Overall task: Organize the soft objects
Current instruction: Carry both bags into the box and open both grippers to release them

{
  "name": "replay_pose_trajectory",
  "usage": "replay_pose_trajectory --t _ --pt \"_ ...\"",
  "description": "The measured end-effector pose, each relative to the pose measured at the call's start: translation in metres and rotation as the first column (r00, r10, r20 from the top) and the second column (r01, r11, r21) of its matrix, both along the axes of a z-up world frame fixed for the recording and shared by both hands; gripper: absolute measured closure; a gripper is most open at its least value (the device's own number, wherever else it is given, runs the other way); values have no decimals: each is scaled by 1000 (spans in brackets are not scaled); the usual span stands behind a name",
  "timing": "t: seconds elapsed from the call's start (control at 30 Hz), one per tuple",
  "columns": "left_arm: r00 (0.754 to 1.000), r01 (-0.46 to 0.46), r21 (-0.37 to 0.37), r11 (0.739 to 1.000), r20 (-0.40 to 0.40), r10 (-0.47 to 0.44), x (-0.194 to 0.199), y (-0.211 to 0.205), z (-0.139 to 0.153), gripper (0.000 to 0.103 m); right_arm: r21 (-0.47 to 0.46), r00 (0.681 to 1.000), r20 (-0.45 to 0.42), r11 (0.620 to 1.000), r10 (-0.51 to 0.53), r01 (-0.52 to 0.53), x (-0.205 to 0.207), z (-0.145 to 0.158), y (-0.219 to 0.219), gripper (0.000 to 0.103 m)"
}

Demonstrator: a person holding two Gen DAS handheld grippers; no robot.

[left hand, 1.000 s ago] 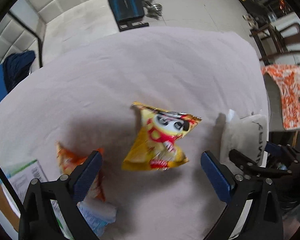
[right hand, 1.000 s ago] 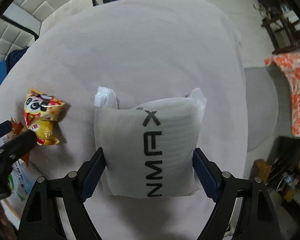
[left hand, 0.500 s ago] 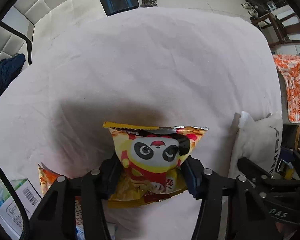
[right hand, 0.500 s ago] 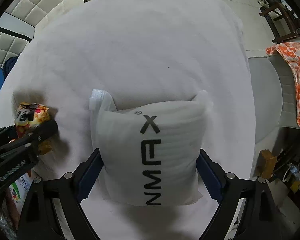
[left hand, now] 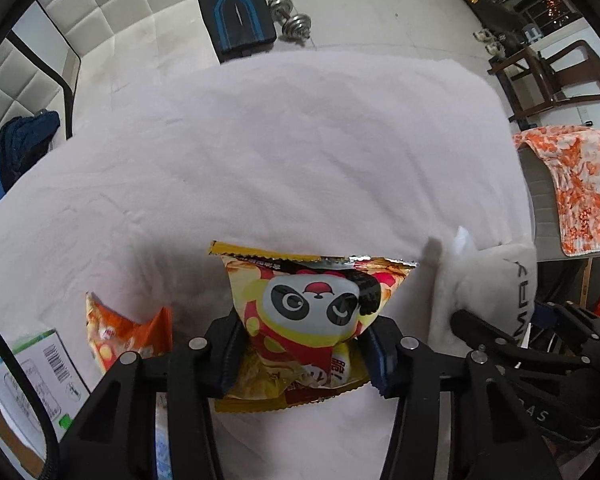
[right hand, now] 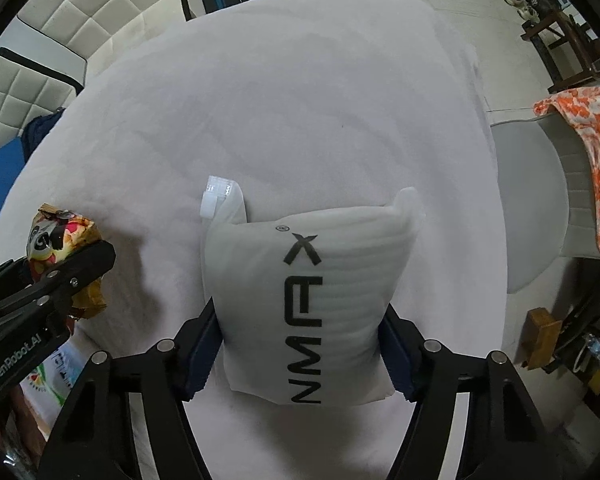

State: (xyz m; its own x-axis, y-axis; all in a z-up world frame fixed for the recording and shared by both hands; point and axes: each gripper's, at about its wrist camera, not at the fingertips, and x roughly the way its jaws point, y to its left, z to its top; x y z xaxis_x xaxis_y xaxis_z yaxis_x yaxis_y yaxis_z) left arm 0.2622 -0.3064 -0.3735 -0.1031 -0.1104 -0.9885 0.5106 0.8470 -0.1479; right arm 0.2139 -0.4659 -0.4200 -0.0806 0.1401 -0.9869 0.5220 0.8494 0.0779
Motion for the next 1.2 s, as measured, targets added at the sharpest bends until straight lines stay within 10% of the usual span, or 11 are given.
replay_pose_trajectory --t 0.57,0.97,1.2 --pt "989 -99 -175 980 87 115 -23 89 91 56 45 983 171 996 63 -72 -22 94 57 31" --pt "953 -202 -189 961 187 237 -31 285 163 56 94 919 325 960 222 -265 -2 185 269 31" --pt "922 -317 -122 941 194 335 -34 403 153 56 134 894 320 920 313 -370 14 181 396 31"
